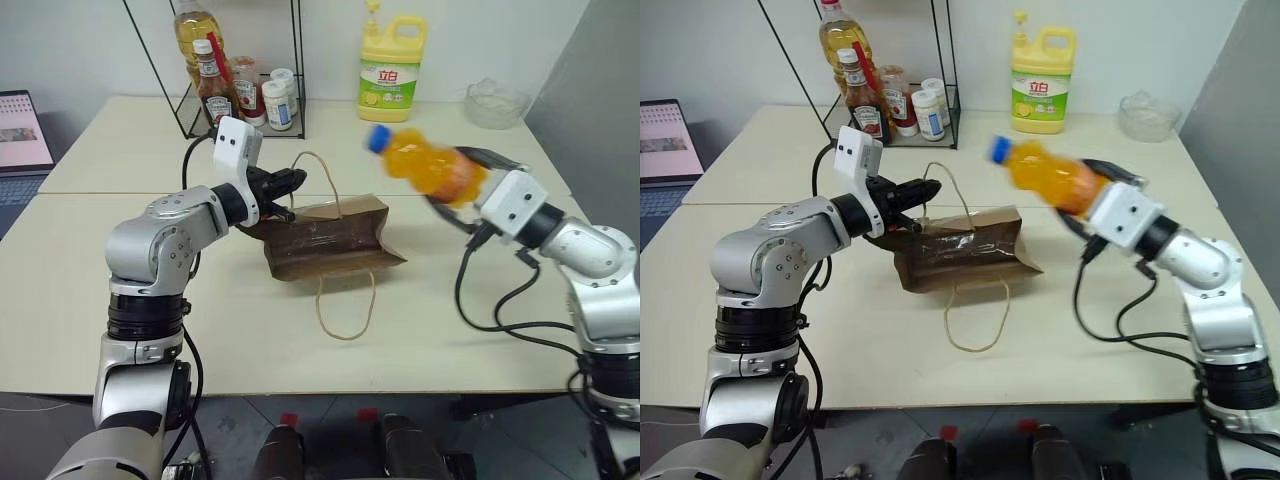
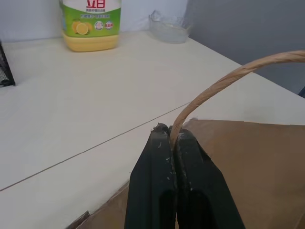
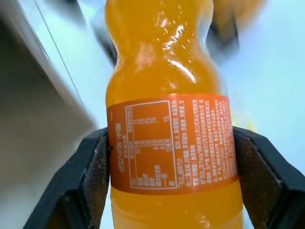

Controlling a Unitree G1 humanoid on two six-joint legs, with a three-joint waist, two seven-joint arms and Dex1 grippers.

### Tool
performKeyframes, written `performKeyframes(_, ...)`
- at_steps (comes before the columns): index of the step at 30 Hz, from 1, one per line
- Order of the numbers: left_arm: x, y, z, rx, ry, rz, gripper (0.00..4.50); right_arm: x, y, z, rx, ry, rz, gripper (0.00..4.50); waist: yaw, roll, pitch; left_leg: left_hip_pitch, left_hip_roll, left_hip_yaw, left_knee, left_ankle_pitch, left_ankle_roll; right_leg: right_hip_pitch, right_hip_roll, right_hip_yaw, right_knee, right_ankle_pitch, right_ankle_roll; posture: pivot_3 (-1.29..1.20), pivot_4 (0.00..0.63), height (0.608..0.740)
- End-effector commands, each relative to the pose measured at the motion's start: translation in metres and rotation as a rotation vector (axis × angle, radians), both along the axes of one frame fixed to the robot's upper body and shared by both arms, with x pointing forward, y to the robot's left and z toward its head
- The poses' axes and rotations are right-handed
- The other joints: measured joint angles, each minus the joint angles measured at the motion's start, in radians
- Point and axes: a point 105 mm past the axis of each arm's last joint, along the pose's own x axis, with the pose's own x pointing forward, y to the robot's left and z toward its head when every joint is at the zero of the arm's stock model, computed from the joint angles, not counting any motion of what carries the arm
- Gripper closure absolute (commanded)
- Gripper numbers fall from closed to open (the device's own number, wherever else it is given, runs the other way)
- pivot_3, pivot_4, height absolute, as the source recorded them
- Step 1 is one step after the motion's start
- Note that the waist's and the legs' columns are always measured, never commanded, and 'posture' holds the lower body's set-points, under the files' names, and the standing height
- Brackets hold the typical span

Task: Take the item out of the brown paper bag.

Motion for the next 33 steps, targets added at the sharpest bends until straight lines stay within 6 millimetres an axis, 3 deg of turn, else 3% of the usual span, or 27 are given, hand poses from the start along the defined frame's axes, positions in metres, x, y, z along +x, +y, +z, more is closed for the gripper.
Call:
performKeyframes(1,0.0,0.001,0.012,-0.006,-0.053,0.004,4.5,0.006,-0.031,-0.018,-0.055,0.098,-0.145,1.27,0.0,0.001,0.001,-0.001,0.0,0.0,0.0,0.0,0.0,-0.001,0.0,0.0,0.0,0.0,0.0,0.0,0.15,0.74)
performKeyframes(6,0.003,-0.005,0.015,-0.006,-0.058,-0.014,4.5,0.014,-0.043,-0.047,-0.078,0.311,-0.164,1.27,-0.017,0.003,0.002,-0.007,0.0,0.004,0.0,0.001,-0.001,-0.012,0.0,0.004,0.005,0.0,0.0,0.0,0.15,0.74)
performKeyframes(13,0.003,-0.004,0.016,-0.003,-0.065,-0.008,4.5,0.021,-0.045,-0.059,-0.093,0.46,-0.153,1.27,-0.023,0.003,0.002,-0.007,0.0,0.004,0.0,0.001,-0.001,-0.014,0.0,0.004,0.006,0.0,0.0,0.0,0.15,0.74)
performKeyframes(16,0.002,-0.001,0.016,-0.001,-0.067,0.004,4.5,0.022,-0.043,-0.063,-0.105,0.482,-0.143,0.2,-0.022,0.003,0.002,-0.007,0.0,0.004,0.0,0.001,-0.001,-0.014,0.0,0.004,0.006,0.0,0.0,0.0,0.15,0.74)
performKeyframes(17,0.001,-0.001,0.016,-0.001,-0.068,0.007,4.5,0.022,-0.043,-0.063,-0.113,0.482,-0.137,0.03,-0.022,0.003,0.002,-0.007,0.0,0.004,0.0,0.001,-0.001,-0.014,0.0,0.004,0.006,0.0,0.0,0.0,0.15,0.74)
performKeyframes(22,0.001,0.008,0.016,0.003,-0.067,0.039,4.5,0.02,-0.023,-0.043,0.037,0.423,-0.064,0.03,-0.023,0.003,0.002,-0.007,0.0,0.004,0.001,0.001,-0.001,-0.014,0.0,0.004,0.007,0.0,0.0,0.0,0.15,0.74)
performKeyframes(28,0.008,0.027,0.026,0.005,-0.104,0.111,4.5,0.003,0.011,-0.017,0.237,0.249,0.047,0.03,-0.016,0.003,0.002,-0.007,0.0,0.003,0.001,0.001,-0.001,-0.013,0.0,0.003,0.007,0.0,0.0,0.0,0.15,0.74)
performKeyframes(33,0.012,0.035,0.035,-0.009,-0.125,0.127,3.0,-0.008,0.032,-0.016,0.314,0.156,0.074,0.0,-0.01,0.003,0.002,-0.008,0.0,0.003,0.001,0.001,-0.001,-0.014,0.0,0.003,0.007,0.0,0.0,0.0,0.15,0.74)
